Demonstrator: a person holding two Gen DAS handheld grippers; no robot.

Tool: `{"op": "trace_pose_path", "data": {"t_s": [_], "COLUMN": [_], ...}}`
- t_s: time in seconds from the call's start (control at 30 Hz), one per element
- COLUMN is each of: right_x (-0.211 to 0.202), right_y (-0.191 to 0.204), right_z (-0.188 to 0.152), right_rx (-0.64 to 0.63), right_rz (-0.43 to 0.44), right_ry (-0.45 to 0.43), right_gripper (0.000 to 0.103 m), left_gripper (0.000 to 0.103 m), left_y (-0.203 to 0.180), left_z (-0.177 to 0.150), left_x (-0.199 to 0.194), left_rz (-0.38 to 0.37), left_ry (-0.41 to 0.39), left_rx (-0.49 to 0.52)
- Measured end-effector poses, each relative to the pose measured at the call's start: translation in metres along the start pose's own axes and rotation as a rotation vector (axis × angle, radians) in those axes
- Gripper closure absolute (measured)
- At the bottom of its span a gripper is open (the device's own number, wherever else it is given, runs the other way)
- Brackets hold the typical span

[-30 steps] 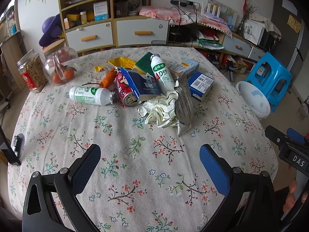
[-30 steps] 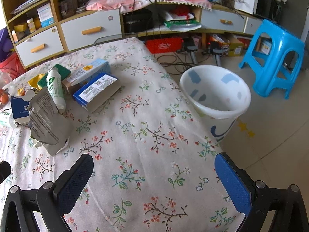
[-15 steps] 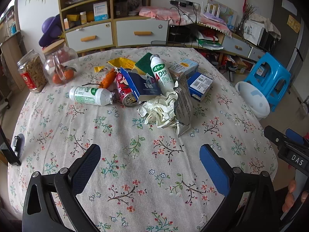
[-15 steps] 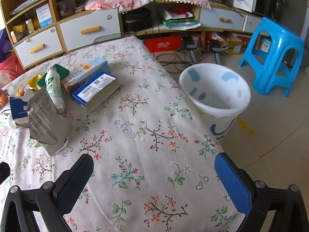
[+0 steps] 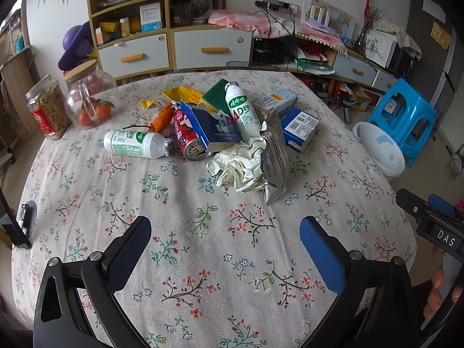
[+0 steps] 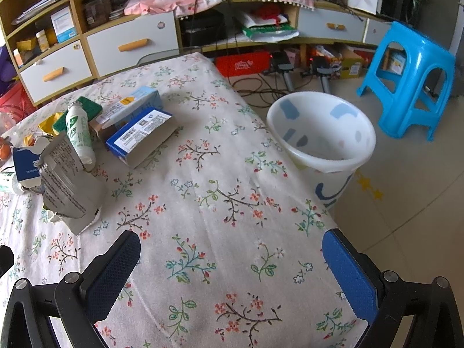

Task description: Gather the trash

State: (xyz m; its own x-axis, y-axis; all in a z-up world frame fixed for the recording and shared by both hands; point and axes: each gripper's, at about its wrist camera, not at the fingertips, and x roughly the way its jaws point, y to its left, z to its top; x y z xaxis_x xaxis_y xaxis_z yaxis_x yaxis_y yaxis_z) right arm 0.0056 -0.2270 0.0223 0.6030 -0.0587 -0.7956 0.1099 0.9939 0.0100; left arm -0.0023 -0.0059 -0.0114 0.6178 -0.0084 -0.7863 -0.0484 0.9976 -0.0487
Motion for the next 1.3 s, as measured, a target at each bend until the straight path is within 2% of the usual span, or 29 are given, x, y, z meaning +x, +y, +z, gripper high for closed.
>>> {"op": "trace_pose_path", "data": {"t_s": [0.9,1.07,1.3], "right_x": [0.003,0.006,0.016], "right_y": [-0.002,0.002,0.013], "right_z": [-0.003,0.009,0.045], "right_rx": [0.021,0.018,0.045], "right_rz": [0.001,-0.018,0.024], "right_ry": [0.013,0.054,0.132], "right_gripper": [0.0,0.0,0.0], "left_gripper": [0.0,0.0,0.0], "left_y": [0.003,0.019,0.058], "left_z": [0.002,0.015,0.049], "left_x": [-0.002,-0.002,0.004], "left_rz": [-0.014,-0.001,0.057], "left_ry": [0.014,0.02,0.048], "left_rx": [-0.015,-0.05,-0.099]}}
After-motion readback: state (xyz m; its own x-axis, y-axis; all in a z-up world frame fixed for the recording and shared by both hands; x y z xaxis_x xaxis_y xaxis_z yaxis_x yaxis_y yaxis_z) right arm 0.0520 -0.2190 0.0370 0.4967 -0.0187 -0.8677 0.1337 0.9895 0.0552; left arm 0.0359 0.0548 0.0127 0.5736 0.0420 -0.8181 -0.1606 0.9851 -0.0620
